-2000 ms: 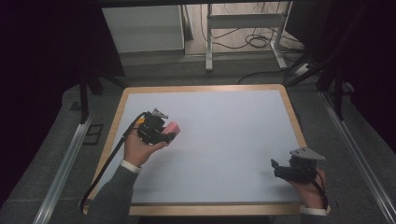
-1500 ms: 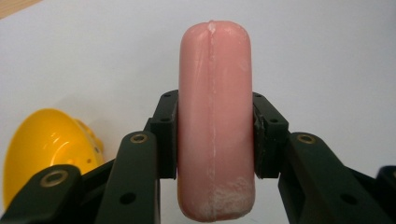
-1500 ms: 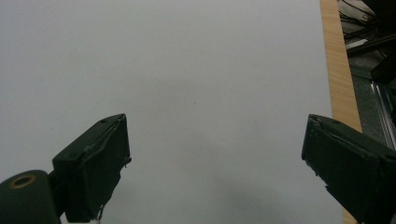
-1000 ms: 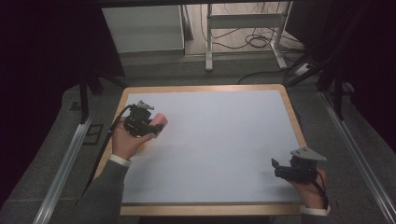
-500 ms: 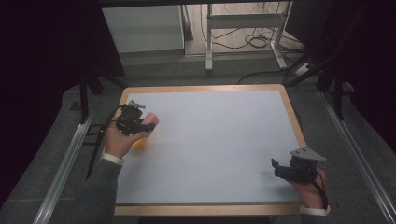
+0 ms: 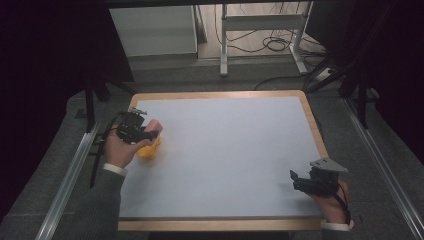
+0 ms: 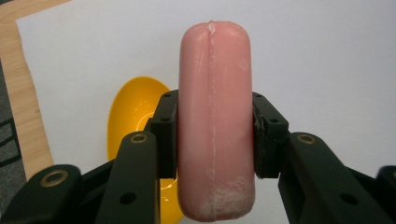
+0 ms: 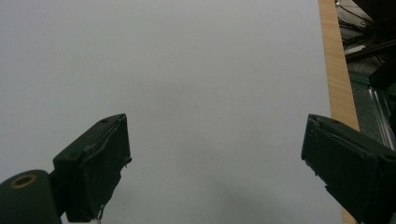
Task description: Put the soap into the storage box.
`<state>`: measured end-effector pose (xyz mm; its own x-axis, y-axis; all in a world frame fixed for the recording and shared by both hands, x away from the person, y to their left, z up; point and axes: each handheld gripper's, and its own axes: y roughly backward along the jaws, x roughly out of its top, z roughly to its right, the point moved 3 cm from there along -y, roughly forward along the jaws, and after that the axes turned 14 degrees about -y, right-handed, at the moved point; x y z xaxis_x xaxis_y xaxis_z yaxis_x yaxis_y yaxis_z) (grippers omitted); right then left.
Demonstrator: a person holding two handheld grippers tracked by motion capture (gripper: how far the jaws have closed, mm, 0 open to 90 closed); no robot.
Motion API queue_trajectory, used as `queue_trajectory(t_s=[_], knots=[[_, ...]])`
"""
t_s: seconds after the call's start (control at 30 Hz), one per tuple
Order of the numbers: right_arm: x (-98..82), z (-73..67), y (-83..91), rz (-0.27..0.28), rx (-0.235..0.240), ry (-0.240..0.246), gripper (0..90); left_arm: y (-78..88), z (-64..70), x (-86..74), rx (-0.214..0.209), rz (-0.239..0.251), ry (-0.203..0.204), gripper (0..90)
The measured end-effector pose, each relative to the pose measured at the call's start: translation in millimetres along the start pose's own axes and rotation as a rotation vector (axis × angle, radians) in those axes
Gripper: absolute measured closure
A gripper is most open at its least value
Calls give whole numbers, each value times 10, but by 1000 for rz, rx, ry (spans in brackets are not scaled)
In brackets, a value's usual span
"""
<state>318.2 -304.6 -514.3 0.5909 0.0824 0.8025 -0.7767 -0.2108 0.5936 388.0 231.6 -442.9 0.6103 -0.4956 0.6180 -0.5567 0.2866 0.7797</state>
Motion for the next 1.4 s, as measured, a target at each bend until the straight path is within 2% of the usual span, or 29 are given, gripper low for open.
queue_trajectory(t_s=[0.77, 1.4], knots=[[-8, 1, -14, -5, -2, 3, 78, -139, -134, -136, 16, -44, 34, 602], [-19, -1, -29, -10, -7, 6, 78, -394, -252, -355, 15, -115, 82, 602]])
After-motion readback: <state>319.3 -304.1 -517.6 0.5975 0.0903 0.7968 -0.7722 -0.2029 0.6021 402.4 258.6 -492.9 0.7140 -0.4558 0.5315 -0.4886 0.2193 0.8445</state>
